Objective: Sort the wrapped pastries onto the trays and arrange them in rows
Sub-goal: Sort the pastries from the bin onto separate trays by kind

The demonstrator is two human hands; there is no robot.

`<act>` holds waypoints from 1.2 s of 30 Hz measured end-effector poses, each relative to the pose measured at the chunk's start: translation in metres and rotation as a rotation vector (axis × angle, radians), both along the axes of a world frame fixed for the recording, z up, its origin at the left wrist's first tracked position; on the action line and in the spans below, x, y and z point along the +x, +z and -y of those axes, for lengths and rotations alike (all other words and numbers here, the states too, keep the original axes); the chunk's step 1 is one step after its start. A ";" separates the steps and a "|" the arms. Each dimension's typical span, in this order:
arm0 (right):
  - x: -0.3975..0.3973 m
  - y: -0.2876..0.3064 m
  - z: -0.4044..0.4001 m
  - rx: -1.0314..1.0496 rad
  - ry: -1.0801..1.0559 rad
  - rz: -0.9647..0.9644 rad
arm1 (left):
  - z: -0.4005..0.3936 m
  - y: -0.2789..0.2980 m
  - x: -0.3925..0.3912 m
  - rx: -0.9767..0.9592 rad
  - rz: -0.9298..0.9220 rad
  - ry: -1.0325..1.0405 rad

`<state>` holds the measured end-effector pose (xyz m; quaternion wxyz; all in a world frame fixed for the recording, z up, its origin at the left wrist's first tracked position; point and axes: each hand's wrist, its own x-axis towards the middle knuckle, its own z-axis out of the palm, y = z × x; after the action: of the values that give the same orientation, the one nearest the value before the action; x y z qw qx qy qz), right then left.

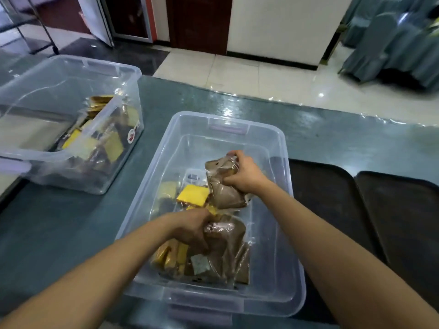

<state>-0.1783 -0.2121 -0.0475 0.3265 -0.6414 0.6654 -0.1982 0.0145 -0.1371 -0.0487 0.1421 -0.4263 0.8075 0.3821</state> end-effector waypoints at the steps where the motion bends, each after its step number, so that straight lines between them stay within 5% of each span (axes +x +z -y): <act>1: -0.003 0.010 -0.002 -0.031 -0.002 0.034 | 0.002 0.008 0.001 -0.030 -0.014 0.010; 13: -0.105 0.141 -0.046 -0.615 -0.322 0.539 | 0.023 0.121 -0.030 -0.459 -0.563 0.354; 19: -0.219 0.146 -0.100 -0.681 -0.423 0.522 | 0.004 0.155 -0.136 -0.695 -0.635 0.337; 36: -0.564 -0.015 -0.316 -0.326 -0.914 0.418 | -0.127 0.033 -0.490 -0.236 -0.584 0.272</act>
<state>-0.7424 0.1043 -0.0624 0.2287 -0.2750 0.7584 -0.5448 -0.4754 -0.0101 -0.0159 -0.1976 -0.4162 0.7886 0.4072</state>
